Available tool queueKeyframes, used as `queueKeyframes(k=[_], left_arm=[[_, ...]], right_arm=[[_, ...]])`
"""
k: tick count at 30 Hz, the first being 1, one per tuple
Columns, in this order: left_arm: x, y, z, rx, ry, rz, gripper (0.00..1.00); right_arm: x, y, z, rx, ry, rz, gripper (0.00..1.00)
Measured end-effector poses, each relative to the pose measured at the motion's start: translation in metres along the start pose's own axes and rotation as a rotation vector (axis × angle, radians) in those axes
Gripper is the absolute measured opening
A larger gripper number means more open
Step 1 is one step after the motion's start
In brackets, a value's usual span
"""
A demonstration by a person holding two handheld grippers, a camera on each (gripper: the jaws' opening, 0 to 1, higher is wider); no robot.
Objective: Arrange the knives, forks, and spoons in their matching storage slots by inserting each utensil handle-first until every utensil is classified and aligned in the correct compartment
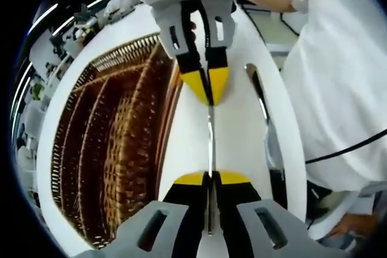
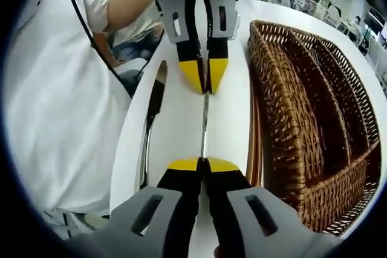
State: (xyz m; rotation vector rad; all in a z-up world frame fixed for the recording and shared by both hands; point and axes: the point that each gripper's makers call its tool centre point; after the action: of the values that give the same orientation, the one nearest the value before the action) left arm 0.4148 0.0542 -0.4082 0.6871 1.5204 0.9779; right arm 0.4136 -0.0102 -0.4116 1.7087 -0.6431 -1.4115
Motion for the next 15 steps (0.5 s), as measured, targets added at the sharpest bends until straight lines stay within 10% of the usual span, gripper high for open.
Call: queueKeyframes(k=[15], left_arm=[[-0.0069,-0.0042,-0.0006,0.002,-0.006,-0.012,0.06]], right_arm=[[0.0006,-0.0007,0.0011,0.008,-0.004,0.003,0.03]])
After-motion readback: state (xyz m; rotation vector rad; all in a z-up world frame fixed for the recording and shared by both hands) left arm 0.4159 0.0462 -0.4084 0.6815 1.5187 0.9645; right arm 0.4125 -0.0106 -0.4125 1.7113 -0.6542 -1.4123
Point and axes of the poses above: the point that each gripper's makers call its tool centre point, and the gripper's own axes: y roughly backward along the fingers, z roughly to its left, x roughly out of its underside, and after that the axes turned 11 degrees about y, right-handed
